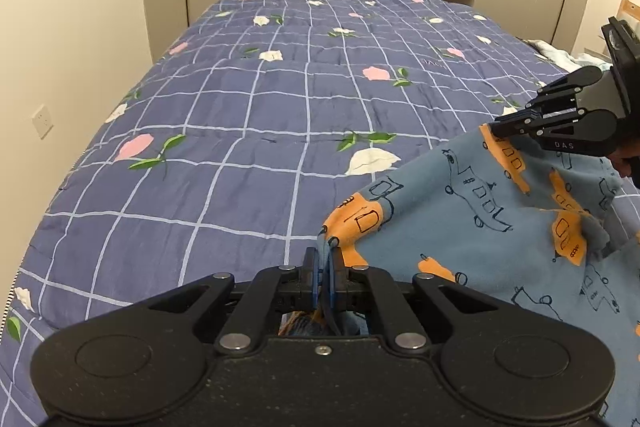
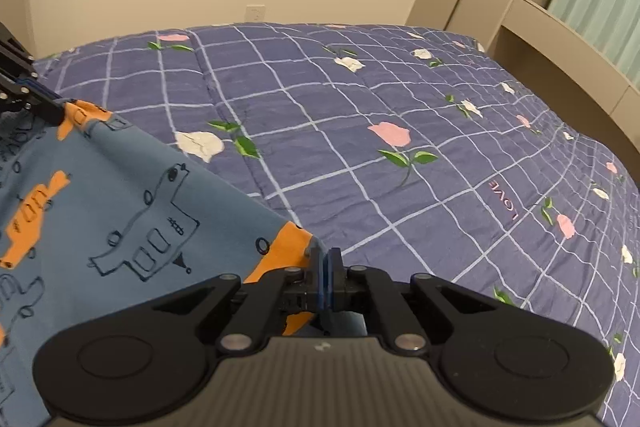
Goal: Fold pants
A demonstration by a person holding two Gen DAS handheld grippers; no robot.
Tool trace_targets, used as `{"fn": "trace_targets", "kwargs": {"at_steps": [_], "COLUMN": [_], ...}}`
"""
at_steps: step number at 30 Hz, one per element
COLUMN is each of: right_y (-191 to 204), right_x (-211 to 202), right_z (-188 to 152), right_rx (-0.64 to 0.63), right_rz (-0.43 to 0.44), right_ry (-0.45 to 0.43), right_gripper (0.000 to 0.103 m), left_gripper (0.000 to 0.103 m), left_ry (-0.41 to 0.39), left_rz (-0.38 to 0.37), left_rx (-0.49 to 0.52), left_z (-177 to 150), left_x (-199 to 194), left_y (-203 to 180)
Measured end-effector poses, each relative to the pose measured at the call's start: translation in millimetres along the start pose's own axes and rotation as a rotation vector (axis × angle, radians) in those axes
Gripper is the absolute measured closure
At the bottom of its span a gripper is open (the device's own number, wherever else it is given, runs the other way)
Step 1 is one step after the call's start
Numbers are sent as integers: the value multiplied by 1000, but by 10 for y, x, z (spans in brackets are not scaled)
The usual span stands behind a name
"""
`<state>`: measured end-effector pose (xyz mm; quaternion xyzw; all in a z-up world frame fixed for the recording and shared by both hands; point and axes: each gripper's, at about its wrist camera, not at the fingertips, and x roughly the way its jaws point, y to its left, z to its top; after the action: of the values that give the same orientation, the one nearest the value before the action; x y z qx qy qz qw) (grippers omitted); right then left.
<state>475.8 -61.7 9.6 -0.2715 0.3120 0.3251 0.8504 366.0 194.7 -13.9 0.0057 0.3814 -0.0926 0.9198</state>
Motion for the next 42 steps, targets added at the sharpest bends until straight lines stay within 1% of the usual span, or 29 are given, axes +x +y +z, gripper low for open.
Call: {"fn": "trace_targets", "kwargs": {"at_steps": [3, 4, 9, 12, 16, 21, 25, 29, 31, 33, 36, 38, 40, 42], "right_y": [28, 38, 116, 218, 427, 816, 1108, 1367, 1478, 1570, 1653, 1689, 1707, 1734], "right_x": [-97, -186, -784, -1169, -1705, -2182, -2391, -2403, -2376, -2372, -2372, -2422, -2479, -2533], "right_z": [-44, -66, -192, -307, -554, -941, -1254, -1515, -1635, -1728, -1775, -1779, -1788, -1810], "right_rx": [0, -2, 12, 13, 27, 28, 47, 72, 74, 77, 58, 40, 22, -3], "right_rz": [-19, -29, -65, -81, -92, -113, -123, -118, -117, -119, -130, -138, -138, -138], "right_ry": [-33, -55, -157, -199, -240, -245, -226, -174, -153, -142, -139, -141, -142, -141], "right_gripper": [101, 101, 101, 101, 101, 101, 101, 101, 101, 101, 101, 101, 101, 102], "left_gripper": [98, 98, 98, 98, 98, 98, 97, 96, 96, 96, 98, 99, 99, 99], "left_ry": [-39, -57, -156, -202, -239, -271, -265, -221, -196, -178, -183, -187, -194, -195], "left_rz": [-3, -7, -42, -61, -66, -55, -56, -66, -74, -80, -87, -109, -120, -108], "left_rx": [12, 23, 105, 169, 265, 408, 535, 644, 663, 656, 658, 667, 701, 749], "left_z": [-29, -42, -128, -214, -440, -833, -1194, -1545, -1666, -1752, -1822, -1806, -1858, -1943], "left_x": [-123, -182, -580, -815, -1103, -1332, -1415, -1412, -1389, -1372, -1422, -1457, -1532, -1566], "left_y": [-44, -66, -210, -350, -574, -860, -1045, -1166, -1190, -1190, -1191, -1170, -1196, -1229]}}
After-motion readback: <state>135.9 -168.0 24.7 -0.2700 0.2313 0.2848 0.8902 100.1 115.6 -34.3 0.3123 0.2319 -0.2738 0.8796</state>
